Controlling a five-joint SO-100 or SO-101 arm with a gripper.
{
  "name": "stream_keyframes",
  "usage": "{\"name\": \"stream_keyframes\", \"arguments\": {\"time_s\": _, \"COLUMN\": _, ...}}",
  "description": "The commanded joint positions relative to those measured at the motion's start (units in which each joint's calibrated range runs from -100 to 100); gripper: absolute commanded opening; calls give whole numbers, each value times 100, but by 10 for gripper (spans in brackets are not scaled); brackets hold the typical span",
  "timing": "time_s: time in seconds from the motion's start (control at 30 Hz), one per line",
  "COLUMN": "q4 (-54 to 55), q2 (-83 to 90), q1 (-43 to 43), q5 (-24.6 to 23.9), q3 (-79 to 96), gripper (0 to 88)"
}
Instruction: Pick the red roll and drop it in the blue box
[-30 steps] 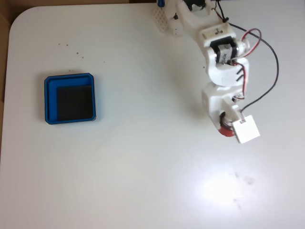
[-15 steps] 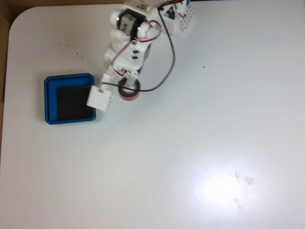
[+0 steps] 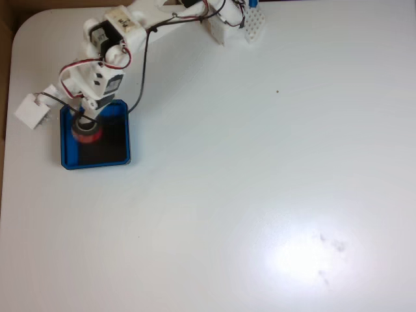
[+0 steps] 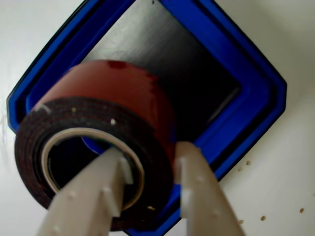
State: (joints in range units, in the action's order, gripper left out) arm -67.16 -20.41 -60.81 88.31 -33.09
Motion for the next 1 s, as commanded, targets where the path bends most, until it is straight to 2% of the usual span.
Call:
{"name": "stream_keyframes", "arguments": {"time_s": 0.0, "q4": 330, "q2": -150, "q1": -245, "q5": -14, "q3": -320, "gripper": 7}}
{"name": "stream_keyframes", "arguments": {"time_s": 0.23, "q4": 388, "q2": -811, "q1": -333, "q5": -14, "q3": -320, "gripper": 7}}
{"name": "stream_keyframes", "arguments": {"time_s": 0.73, "q4": 379, "q2": -802, "q1": -323, "q5": -84, "q3": -320, "gripper": 15}}
{"name": "stream_keyframes", "arguments": {"time_s": 0.8, "q4": 379, "q2": -802, "q1": -323, "q5": -84, "q3": -320, "gripper": 31}}
{"name": "stream_keyframes", "arguments": {"time_s": 0.97, "q4": 355, "q2": -802, "q1": -333, "q5": -84, "q3": -311, "gripper": 135}}
